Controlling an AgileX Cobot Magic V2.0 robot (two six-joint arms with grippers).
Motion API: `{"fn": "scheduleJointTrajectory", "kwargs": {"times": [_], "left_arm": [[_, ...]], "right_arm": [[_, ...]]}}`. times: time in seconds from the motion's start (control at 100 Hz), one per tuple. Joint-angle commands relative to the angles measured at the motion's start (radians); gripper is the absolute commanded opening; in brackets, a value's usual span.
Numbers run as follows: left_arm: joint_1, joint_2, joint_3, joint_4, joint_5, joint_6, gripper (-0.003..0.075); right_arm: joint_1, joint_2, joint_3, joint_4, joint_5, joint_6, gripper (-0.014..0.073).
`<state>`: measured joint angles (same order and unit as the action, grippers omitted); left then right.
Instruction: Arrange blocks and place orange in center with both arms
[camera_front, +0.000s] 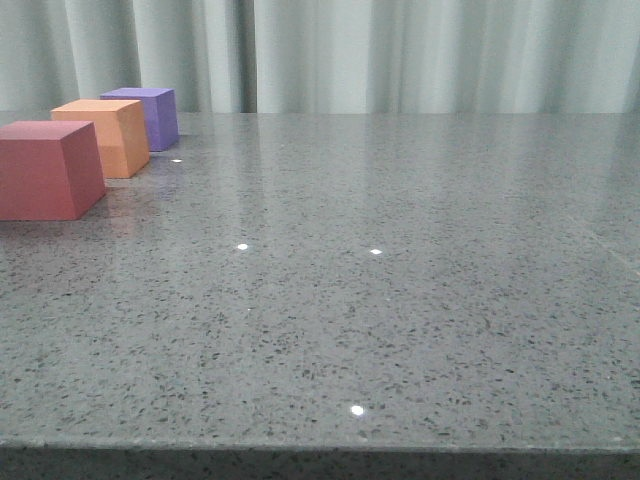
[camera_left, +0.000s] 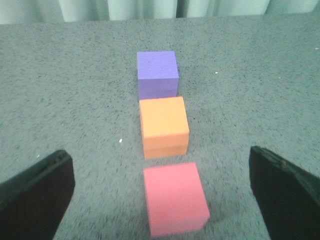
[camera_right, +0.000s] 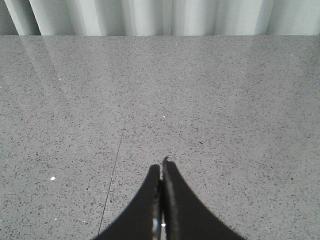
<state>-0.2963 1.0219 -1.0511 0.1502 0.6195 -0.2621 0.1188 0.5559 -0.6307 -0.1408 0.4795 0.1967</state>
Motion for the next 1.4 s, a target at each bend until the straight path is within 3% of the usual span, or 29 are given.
{"fn": "scheduleJointTrajectory", "kwargs": {"times": [0.0, 0.23, 0.34, 0.44, 0.64, 1.39], "left_arm": [[0.002, -0.139, 0.070, 0.005, -0.082, 0.001, 0.0654], [0.002, -0.505, 0.326, 0.005, -0.084, 0.001, 0.0632], [0.002, -0.656, 0.428, 0.005, -0.086, 0.001, 0.0566], [0.002, -0.765, 0.494, 0.005, -0.084, 0.001, 0.0418], [0.002, -0.847, 0.559, 0.005, -0.084, 0.001, -0.0022], [0.005, -0.849, 0.578, 0.005, -0.109, 0.001, -0.0020]], "right_arm": [[-0.008, 0.001, -0.026, -0.009, -0.079, -0.002, -0.0069], [-0.008, 0.001, -0.026, -0.009, -0.079, -0.002, -0.0069], [-0.008, 0.001, -0.026, -0.009, -0.079, -0.002, -0.0069], [-0.008, 0.001, -0.026, -0.009, -0.079, -0.002, -0.0069], [-0.008, 0.001, -0.026, -0.009, -0.079, -0.002, -0.0069], [-0.008, 0.001, -0.026, -0.009, -0.079, -0.002, -0.0069]]}}
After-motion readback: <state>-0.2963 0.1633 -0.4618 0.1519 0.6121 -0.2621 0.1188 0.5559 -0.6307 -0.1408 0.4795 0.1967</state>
